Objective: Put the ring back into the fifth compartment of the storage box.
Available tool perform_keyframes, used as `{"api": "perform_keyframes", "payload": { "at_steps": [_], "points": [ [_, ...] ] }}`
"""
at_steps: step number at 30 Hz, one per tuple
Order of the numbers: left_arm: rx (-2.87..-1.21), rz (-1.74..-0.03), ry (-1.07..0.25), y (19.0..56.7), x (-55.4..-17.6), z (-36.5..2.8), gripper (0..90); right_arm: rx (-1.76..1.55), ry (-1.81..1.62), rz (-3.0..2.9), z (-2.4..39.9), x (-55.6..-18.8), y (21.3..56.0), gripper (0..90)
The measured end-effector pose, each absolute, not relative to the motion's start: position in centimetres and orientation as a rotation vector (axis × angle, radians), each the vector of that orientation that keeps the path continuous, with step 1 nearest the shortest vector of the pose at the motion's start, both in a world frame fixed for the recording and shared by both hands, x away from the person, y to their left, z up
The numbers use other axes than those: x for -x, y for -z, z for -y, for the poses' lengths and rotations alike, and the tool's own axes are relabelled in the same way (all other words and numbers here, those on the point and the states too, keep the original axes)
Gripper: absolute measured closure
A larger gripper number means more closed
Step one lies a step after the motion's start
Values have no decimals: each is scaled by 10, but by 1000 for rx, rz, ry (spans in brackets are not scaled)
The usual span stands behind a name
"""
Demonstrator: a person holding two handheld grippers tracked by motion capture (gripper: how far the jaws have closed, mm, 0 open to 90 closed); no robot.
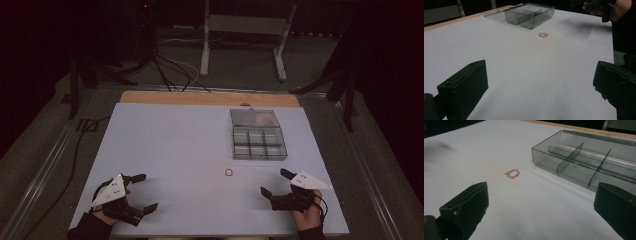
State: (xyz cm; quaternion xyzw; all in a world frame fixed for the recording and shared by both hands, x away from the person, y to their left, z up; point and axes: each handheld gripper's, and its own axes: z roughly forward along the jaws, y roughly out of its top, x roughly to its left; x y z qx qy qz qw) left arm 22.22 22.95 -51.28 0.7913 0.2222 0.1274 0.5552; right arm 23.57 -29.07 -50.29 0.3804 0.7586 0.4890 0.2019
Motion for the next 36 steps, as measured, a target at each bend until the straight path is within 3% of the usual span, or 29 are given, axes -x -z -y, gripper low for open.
{"api": "perform_keyframes", "payload": {
  "at_steps": [17,36],
  "points": [
    [-1855,-519,-299,512,-221,-227,10,-1089,-1469,-2057,291,-239,486,0],
    [-1860,-517,-290,513,-221,-228,10,-1032,-1481,-2102,257,-260,476,0]
  ]
}}
